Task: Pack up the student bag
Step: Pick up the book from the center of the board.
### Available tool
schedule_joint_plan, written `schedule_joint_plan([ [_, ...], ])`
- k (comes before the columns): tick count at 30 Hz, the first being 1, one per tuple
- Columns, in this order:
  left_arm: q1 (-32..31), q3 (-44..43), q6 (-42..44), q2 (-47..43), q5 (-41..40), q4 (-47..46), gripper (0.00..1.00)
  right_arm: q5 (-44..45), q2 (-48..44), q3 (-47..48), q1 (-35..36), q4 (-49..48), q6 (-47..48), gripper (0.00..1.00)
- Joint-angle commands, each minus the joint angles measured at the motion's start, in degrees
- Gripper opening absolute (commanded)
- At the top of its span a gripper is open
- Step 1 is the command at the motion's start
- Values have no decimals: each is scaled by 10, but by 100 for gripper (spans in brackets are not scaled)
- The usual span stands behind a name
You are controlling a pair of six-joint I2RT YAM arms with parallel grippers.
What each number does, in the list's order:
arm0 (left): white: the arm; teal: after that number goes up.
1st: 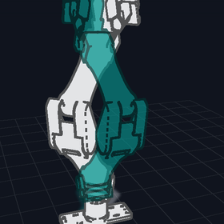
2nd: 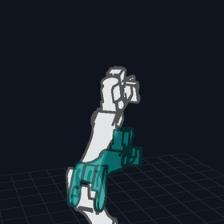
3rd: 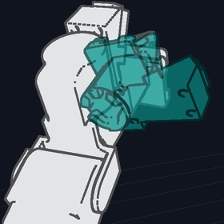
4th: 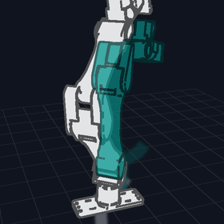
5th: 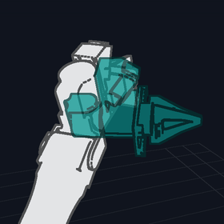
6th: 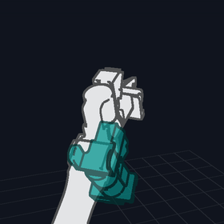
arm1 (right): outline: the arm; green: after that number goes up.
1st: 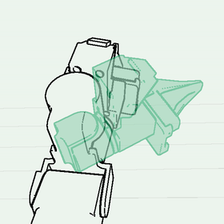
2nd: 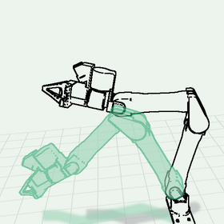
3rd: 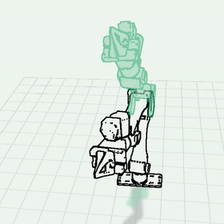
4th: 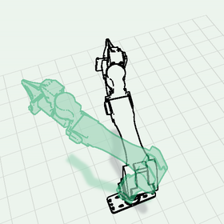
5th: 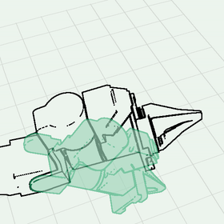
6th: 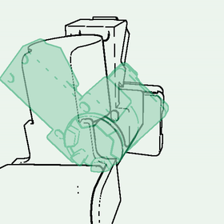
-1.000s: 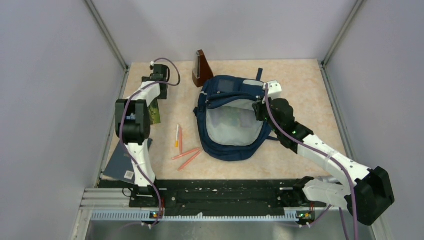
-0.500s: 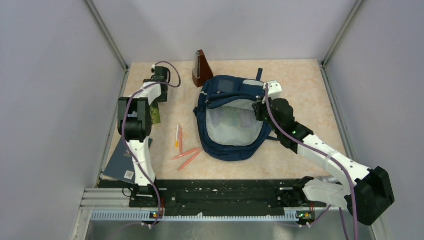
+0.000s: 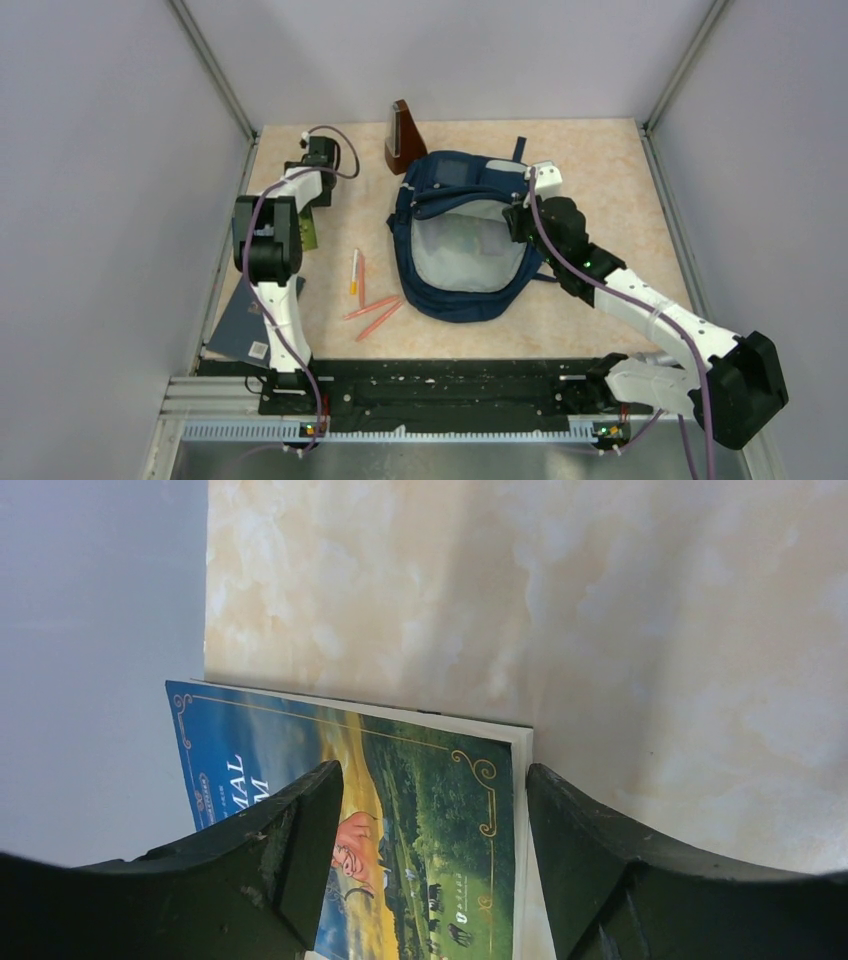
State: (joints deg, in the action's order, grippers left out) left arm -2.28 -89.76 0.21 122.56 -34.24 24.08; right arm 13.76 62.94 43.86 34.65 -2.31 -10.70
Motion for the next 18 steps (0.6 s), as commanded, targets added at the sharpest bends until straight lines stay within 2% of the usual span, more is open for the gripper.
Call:
schedule_joint_plan([
  [1, 7, 12, 2, -51, -24, -12, 72, -17, 1, 11, -5, -52, -29, 0],
  [18, 15, 27, 1, -60, -28, -9, 71, -19, 3, 11, -5, -52, -29, 0],
])
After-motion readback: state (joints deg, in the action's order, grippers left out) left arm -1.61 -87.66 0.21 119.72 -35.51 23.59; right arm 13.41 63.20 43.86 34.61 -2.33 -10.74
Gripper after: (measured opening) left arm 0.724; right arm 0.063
